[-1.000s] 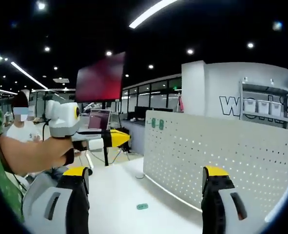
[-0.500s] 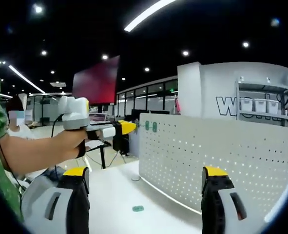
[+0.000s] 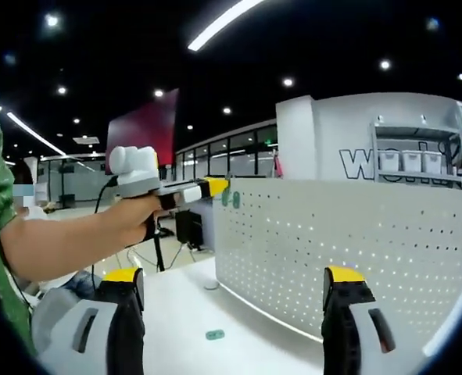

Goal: Insert the hook assembly into the mounting plate slot until the hook locks in place.

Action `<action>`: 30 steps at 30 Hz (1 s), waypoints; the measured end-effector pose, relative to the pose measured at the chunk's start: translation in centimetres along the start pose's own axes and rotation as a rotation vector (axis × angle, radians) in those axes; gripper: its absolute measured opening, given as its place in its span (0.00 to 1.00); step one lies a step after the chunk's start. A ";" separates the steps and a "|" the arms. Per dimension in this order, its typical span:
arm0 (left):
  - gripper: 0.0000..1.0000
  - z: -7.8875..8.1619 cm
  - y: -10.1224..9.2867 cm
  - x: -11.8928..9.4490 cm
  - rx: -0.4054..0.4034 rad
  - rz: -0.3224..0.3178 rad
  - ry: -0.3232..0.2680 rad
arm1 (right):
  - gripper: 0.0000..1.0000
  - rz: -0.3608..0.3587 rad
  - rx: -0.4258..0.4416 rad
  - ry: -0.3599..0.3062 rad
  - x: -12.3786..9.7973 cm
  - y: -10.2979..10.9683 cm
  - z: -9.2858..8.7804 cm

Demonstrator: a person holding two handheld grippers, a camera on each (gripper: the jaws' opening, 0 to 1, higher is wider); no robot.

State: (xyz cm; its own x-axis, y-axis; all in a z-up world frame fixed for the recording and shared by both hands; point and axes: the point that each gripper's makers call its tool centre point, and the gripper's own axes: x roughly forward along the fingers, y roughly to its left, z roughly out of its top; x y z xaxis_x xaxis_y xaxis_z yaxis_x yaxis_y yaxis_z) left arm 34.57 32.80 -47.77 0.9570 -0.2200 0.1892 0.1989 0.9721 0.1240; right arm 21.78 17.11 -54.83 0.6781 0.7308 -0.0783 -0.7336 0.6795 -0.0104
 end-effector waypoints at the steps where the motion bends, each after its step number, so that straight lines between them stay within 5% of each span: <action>1: 0.03 -0.1 0.1 0.3 -0.003 0.001 -0.001 | 0.97 -0.001 0.000 0.002 0.0 0.0 -0.1; 30: 0.03 -3.3 3.1 5.4 -0.056 0.111 -0.007 | 0.94 -0.023 0.010 0.047 0.9 -1.8 -1.3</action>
State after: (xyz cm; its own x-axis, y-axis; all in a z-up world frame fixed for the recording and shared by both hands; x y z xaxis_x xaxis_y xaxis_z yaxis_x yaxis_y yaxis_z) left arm 41.10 34.91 -49.58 0.9724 -0.1106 0.2056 0.1030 0.9936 0.0474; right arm 23.66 16.41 -56.16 0.6913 0.7116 -0.1251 -0.7175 0.6965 -0.0027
